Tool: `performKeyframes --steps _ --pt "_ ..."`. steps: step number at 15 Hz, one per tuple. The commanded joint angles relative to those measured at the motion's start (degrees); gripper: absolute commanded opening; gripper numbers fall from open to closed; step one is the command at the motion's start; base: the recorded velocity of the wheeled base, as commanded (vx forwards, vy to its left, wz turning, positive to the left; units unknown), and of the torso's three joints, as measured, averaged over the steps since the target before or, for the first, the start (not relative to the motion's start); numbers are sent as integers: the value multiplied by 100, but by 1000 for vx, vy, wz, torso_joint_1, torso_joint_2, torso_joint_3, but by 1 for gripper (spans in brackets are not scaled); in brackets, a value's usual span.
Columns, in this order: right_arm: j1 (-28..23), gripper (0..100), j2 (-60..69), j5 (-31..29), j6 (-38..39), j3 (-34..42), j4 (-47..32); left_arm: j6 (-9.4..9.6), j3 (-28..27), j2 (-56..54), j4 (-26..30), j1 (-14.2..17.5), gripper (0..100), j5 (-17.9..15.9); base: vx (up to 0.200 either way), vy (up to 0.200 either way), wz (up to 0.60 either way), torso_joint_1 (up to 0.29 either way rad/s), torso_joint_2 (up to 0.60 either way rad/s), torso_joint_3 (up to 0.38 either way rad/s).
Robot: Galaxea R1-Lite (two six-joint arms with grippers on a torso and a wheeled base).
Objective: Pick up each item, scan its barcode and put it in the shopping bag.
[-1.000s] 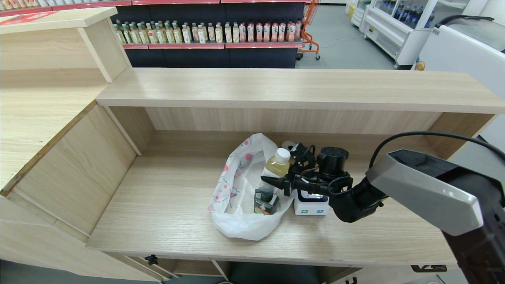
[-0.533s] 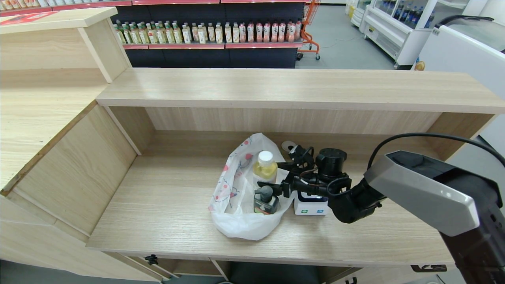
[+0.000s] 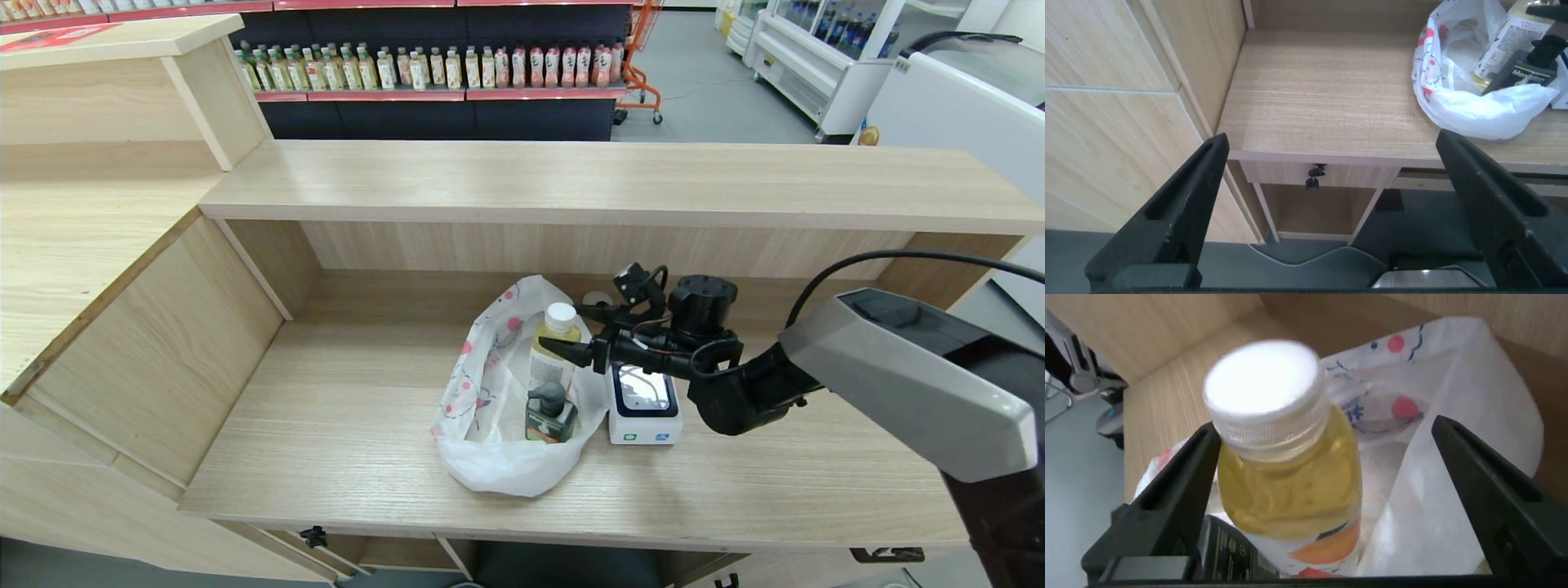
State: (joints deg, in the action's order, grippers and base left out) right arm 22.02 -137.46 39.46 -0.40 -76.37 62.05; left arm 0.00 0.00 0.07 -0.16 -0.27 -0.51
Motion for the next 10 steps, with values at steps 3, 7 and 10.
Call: performKeyframes --steps 3,7,10 --pt "-101 100 809 9 515 123 -228 0 0 1 -2 0 100 -2 0 0 0 0 0 0" --pt "-110 100 1125 18 612 624 -70 0 0 1 -2 0 100 -2 0 0 0 0 0 0" --pt "-207 100 1608 -17 576 738 -141 0 0 1 -2 0 100 7 0 0 0 0 0 0"
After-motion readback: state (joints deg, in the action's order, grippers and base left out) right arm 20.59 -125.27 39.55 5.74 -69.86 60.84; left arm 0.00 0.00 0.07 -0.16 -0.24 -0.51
